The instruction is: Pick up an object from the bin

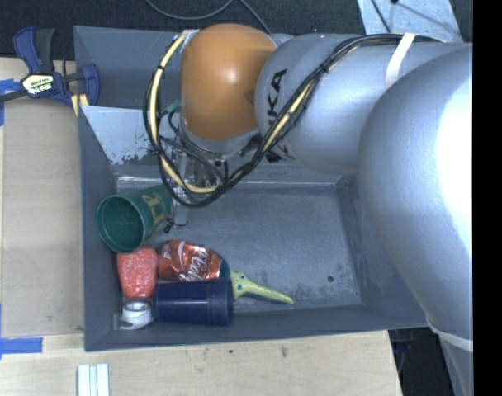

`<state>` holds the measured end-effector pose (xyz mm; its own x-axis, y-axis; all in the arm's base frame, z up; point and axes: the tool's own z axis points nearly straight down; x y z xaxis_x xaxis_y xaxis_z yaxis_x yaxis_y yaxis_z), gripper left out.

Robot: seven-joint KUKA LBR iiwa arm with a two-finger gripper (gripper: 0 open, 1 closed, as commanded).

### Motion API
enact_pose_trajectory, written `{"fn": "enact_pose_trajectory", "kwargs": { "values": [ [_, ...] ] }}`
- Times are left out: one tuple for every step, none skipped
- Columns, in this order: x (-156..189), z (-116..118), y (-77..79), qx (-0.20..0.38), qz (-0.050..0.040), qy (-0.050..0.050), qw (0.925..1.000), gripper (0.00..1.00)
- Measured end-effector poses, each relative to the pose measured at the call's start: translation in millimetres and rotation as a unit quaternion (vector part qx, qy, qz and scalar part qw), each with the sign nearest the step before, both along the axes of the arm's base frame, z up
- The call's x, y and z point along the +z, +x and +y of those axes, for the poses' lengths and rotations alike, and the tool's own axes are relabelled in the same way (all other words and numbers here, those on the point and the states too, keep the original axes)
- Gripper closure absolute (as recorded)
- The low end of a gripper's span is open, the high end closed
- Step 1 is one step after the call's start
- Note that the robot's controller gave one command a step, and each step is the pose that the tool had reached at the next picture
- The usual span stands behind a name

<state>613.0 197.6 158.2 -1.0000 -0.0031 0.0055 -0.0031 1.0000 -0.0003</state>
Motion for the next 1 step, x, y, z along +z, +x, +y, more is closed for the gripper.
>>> {"fn": "enact_pose_trajectory", "kwargs": {
  "values": [
    [5.4,-0.9,1.9,-0.001,-0.004,0.001,1.0,0.0]
  ]
}}
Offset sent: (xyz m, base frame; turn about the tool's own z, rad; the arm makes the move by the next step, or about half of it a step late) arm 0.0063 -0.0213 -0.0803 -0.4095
